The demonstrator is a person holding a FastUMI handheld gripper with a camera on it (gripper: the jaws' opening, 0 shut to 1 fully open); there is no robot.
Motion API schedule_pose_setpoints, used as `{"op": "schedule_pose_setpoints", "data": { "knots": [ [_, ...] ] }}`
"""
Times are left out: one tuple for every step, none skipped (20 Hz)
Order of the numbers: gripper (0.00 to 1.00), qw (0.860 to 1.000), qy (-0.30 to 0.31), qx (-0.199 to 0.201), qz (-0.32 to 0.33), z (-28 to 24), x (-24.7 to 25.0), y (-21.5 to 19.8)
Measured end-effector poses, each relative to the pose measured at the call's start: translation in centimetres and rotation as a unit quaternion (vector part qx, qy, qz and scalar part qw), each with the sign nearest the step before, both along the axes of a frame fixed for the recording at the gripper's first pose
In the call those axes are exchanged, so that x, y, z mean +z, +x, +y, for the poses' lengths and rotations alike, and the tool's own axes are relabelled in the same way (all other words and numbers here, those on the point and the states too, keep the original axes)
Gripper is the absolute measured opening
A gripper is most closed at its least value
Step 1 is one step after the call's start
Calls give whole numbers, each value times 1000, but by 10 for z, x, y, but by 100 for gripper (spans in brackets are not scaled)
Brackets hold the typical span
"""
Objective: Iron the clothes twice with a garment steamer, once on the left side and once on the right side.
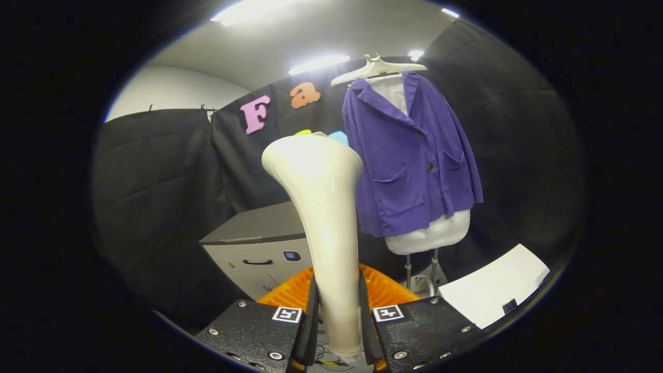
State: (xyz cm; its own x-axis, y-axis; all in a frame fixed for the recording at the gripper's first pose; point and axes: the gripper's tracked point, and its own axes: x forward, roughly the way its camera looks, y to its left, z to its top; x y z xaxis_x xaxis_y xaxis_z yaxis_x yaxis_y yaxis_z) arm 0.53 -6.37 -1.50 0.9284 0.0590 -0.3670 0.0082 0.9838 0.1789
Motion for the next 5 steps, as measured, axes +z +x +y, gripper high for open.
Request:
{"op": "schedule_pose_setpoints", "data": {
  "knots": [
    [36, 1000, 1, 0, -1, 1, 1, 1],
    [36, 1000, 3, -1, -1, 1, 1, 1],
    [36, 1000, 3, -1, 0, 2, 0, 1],
    [36, 1000, 3, 0, 1, 2, 1, 2],
    [36, 1000, 4, 0, 1, 2, 1, 2]
  ]
}}
